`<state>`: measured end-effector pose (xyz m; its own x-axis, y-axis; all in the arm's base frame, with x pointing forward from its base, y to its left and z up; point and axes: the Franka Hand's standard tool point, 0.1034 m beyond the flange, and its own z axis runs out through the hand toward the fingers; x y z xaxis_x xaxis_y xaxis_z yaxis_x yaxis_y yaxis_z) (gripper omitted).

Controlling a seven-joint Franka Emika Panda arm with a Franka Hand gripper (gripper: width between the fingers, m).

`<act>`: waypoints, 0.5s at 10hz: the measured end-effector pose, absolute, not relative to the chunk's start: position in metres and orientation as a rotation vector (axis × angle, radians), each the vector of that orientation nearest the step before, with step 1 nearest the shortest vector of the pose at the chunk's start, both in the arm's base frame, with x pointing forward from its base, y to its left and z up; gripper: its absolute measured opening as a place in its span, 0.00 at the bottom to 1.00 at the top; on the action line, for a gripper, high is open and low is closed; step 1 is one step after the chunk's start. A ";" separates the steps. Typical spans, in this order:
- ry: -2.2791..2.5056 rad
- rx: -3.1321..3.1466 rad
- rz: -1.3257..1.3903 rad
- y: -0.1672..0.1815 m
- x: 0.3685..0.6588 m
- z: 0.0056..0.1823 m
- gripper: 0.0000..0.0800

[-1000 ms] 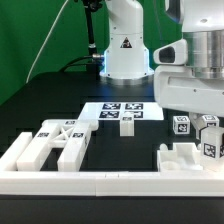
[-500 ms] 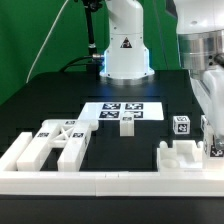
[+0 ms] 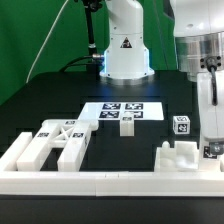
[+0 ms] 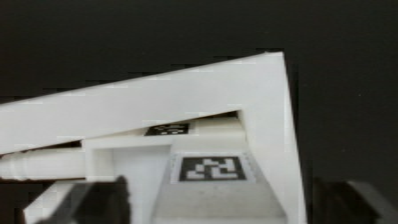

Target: Assemble chair

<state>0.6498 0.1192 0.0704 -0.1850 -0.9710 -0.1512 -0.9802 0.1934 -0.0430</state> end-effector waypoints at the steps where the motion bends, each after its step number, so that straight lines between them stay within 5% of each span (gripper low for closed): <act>1: 2.311 -1.906 0.095 0.119 0.650 0.070 0.77; 5: 2.145 -2.041 0.034 0.091 0.646 0.115 0.81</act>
Offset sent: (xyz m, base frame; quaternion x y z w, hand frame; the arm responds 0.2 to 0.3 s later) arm -0.0208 -0.0364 0.0555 0.0070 -0.0161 -0.0927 0.9955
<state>0.6464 0.0910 0.1149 -0.0410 -0.9884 -0.1460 -0.9926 0.0571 -0.1074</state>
